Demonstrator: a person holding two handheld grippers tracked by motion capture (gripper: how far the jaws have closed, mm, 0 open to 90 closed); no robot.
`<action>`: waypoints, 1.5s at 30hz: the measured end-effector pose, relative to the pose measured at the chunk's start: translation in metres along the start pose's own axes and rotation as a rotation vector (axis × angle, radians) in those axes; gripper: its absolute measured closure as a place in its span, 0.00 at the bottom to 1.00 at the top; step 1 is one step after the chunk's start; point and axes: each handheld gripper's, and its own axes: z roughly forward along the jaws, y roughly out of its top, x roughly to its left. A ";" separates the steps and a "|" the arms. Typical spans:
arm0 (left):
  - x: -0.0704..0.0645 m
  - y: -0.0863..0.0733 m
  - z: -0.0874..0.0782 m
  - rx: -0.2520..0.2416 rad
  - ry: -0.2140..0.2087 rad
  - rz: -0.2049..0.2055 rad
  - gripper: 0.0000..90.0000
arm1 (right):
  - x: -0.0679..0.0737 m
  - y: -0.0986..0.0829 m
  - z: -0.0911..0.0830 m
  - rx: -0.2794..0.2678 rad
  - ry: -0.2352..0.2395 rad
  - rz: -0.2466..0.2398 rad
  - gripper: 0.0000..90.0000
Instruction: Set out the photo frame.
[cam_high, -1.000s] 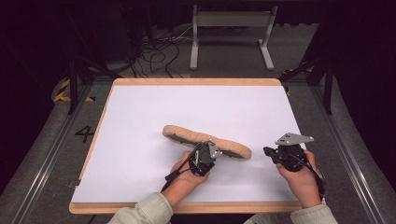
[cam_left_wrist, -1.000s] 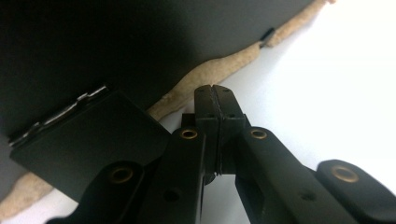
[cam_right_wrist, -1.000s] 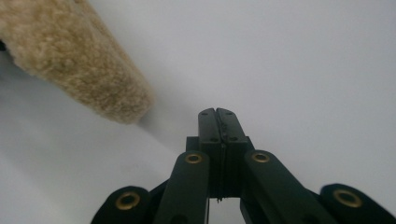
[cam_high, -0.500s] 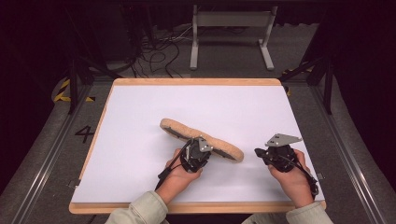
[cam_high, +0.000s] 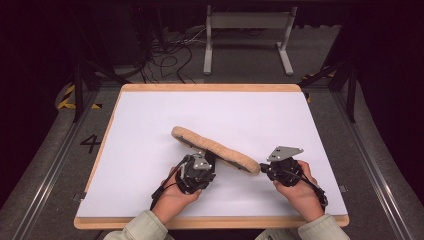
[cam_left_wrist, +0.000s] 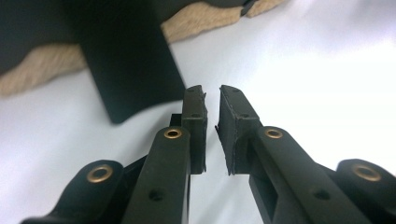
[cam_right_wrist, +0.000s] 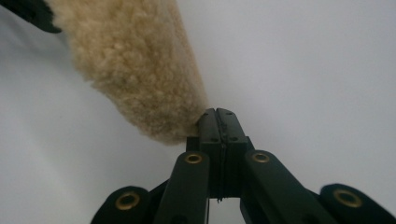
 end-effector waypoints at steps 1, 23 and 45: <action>0.001 -0.002 -0.002 -0.001 -0.003 -0.006 0.90 | 0.002 0.000 -0.001 0.006 0.003 -0.007 1.00; 0.016 -0.021 -0.025 -0.005 -0.004 -0.053 0.88 | 0.068 0.010 -0.003 0.022 0.188 -0.168 1.00; 0.022 -0.028 -0.031 -0.013 0.010 -0.088 0.88 | 0.088 0.019 -0.008 -0.036 0.426 -0.252 1.00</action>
